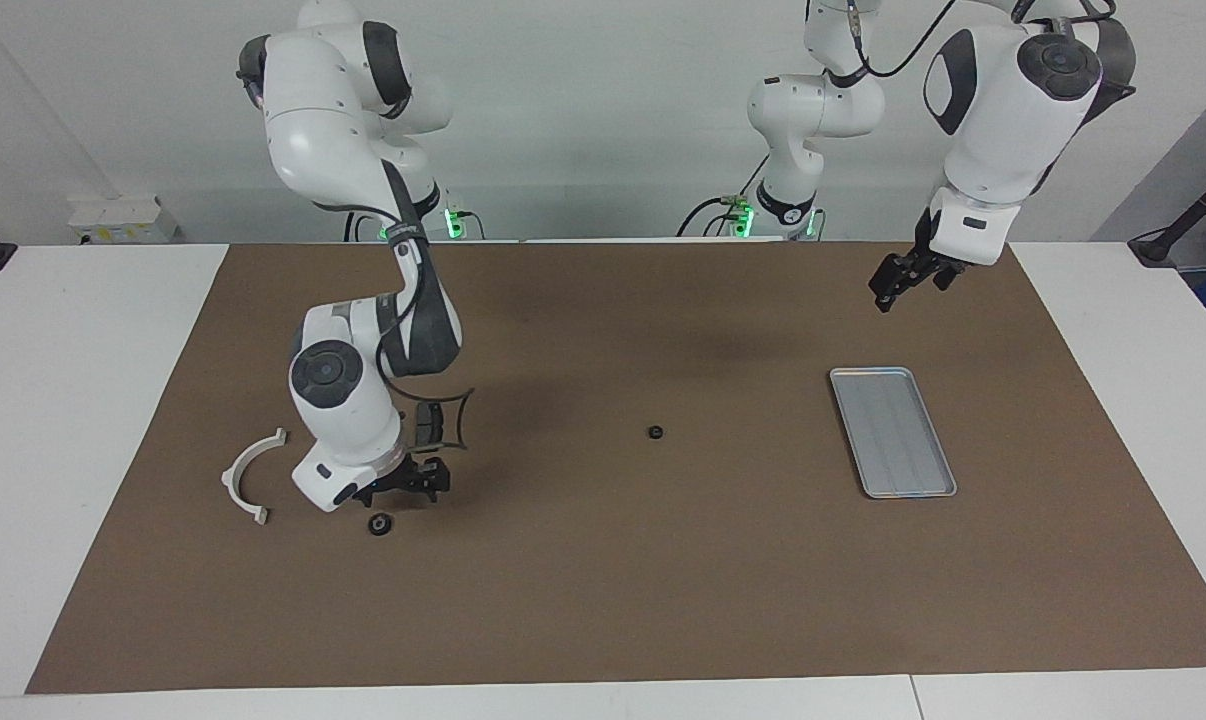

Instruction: Place bearing gear from tray to pile

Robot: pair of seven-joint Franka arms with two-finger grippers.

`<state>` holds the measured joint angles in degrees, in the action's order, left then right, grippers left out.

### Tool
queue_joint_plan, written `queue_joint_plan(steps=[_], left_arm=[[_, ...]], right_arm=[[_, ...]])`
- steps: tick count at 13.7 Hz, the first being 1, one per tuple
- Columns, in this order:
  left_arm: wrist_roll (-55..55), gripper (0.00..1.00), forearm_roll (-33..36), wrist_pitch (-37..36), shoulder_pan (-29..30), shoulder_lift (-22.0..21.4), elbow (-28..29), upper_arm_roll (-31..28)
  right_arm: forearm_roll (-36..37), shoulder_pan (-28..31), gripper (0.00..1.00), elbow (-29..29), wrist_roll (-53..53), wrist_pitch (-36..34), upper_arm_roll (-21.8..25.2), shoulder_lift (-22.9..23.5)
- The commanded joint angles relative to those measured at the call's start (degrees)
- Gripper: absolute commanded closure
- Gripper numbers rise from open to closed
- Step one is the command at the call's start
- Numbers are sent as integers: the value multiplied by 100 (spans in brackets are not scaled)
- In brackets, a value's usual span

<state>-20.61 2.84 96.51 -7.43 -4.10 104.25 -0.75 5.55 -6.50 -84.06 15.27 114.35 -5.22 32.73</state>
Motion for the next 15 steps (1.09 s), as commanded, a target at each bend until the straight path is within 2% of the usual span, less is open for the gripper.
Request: queue_joint_plan(steps=[1,3,5,8,10,15], left_arm=[[775,0,-336,288,460,-144,210,22],[901,0,-346,360,576,-118,149,31],[901,0,-320,421,585,-56,87,57],[910,0,-293,299,602,391,-385,84],[910,0,-319,167,602,471,-519,84],[901,0,-293,149,515,436,-380,84]], right_arm=[[-45,-639,0,274,1691,-614,-40,-241],[-351,-1236,0,399,3160,-669,-40,-241],[-414,-1563,0,442,4216,-651,-40,-215],[-379,-2152,0,888,5272,-616,-40,231],[-353,-2486,0,1477,5714,-660,-31,724],[-300,-2768,0,1576,5909,-291,4,1147]])
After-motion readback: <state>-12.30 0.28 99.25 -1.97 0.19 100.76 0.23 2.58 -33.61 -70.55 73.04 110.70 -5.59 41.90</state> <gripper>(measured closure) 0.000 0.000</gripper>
